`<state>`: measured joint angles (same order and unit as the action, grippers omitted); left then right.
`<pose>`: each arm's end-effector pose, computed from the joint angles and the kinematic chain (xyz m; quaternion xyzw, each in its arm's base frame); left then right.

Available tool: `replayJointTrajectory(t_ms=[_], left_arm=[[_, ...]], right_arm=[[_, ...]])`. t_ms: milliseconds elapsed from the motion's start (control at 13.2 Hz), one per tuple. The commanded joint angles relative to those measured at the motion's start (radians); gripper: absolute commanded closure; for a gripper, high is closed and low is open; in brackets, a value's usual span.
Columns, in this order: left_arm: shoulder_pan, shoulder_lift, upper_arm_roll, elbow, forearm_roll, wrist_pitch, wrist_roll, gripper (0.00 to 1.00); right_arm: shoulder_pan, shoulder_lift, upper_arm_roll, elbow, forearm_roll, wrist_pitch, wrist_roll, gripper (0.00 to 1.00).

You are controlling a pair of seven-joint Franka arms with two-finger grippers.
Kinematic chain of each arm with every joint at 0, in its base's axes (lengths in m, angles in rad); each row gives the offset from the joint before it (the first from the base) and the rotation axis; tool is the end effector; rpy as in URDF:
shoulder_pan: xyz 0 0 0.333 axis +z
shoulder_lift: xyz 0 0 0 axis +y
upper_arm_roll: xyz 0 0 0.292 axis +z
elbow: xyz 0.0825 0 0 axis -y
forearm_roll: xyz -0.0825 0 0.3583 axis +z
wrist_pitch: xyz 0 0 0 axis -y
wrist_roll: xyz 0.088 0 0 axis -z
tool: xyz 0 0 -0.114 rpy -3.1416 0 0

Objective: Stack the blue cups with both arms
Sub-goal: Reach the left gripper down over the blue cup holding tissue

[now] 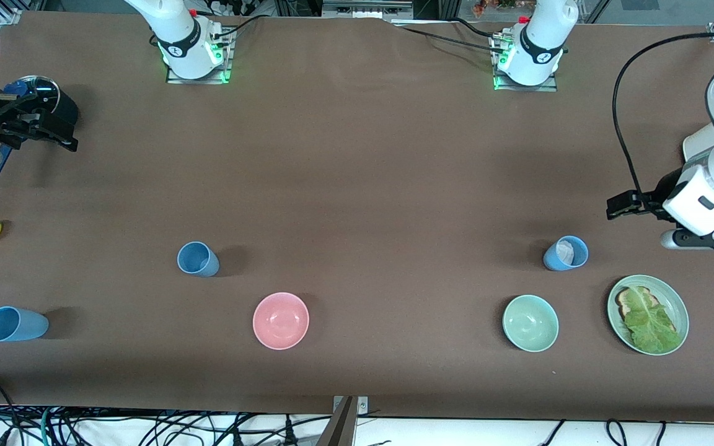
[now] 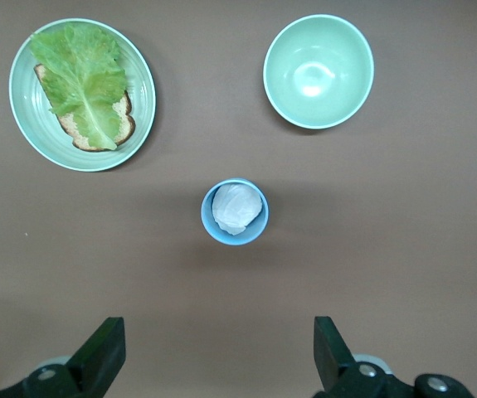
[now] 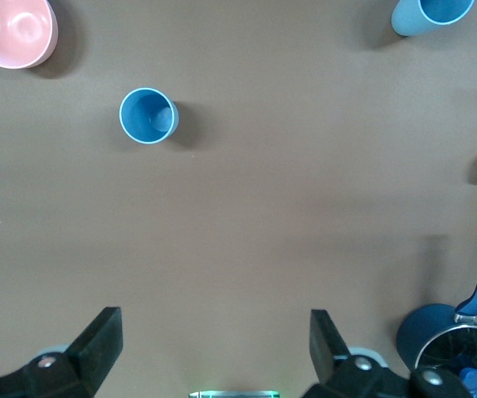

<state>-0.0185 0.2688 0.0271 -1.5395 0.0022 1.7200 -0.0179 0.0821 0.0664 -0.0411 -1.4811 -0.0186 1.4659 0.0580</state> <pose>0.6023 0.0038 0.4672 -0.9989 -0.0127 0.0441 0.0049 0.5360 0.0205 0.5890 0.9991 -0.0091 -0.0402 0.0127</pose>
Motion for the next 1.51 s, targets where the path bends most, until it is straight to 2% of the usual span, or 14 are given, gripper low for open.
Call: replayJointTrajectory(t_ms=[0, 454, 680, 907, 1210, 1436], left_arm=[[0.038, 0.056, -0.001, -0.019, -0.016, 0.068, 0.047, 0.00], [0.057, 0.128, 0.001, -0.086, -0.016, 0.220, 0.078, 0.00], [0.058, 0.130, 0.001, -0.164, -0.016, 0.341, 0.076, 0.00], [0.060, 0.130, 0.001, -0.204, -0.016, 0.400, 0.076, 0.00], [0.058, 0.121, 0.001, -0.292, -0.016, 0.493, 0.076, 0.00], [0.058, 0.113, 0.001, -0.333, -0.016, 0.539, 0.078, 0.00]], right_arm=[[-0.001, 0.000, -0.008, 0.019, -0.004, -0.022, -0.012, 0.00], [0.008, 0.018, 0.018, -0.004, 0.020, -0.006, -0.020, 0.00], [0.013, 0.033, 0.021, -0.007, 0.017, 0.004, -0.015, 0.00], [0.025, 0.072, 0.023, -0.013, 0.019, 0.045, -0.010, 0.00], [0.027, 0.063, 0.026, -0.108, 0.019, 0.128, -0.009, 0.00], [0.025, 0.064, 0.035, -0.130, 0.019, 0.166, -0.007, 0.00]])
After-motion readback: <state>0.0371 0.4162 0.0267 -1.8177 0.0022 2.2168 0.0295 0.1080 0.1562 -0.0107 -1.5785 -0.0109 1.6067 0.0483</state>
